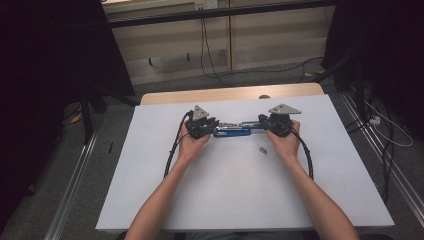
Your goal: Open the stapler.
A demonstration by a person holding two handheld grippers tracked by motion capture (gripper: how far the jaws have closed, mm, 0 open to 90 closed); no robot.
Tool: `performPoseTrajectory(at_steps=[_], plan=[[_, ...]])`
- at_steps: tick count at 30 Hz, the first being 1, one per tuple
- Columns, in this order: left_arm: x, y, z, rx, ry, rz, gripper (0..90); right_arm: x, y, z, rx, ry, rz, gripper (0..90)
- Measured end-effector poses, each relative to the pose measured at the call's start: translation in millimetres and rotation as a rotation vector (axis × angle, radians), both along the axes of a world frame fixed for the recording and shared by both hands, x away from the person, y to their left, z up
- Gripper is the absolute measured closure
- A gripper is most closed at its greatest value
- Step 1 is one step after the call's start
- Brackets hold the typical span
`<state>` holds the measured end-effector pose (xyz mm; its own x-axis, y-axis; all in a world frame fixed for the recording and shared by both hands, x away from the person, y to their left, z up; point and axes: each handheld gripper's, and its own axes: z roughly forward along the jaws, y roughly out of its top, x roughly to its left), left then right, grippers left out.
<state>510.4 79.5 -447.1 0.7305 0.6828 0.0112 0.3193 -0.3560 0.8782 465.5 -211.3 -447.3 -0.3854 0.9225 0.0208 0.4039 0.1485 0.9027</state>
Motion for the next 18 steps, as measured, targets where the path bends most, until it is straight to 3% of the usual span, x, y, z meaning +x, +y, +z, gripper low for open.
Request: performPoseTrajectory(at_steps=[7, 10, 13, 17, 18], plan=[[-3.0, 3.6, 3.1, -0.043, -0.025, -0.015, 57.2, -3.1, -0.4, 4.6, -0.001, -0.01, 0.021, 79.9], [-5.1, 6.4, 5.4, -0.051, -0.033, 0.004, 48.0, -4.7, -2.1, 6.7, 0.003, -0.022, 0.024, 73.0], [-6.0, 10.7, 8.0, -0.075, -0.021, 0.019, 37.3, -6.0, -3.9, 8.7, 0.014, -0.027, 0.018, 60.3], [-9.1, 14.1, 11.0, -0.08, -0.02, 0.039, 23.4, -8.2, -4.1, 10.3, 0.022, -0.022, 0.023, 40.9], [-10.0, 14.3, 11.6, -0.064, -0.022, 0.049, 21.3, -8.4, -4.0, 10.5, 0.028, -0.017, 0.027, 36.1]])
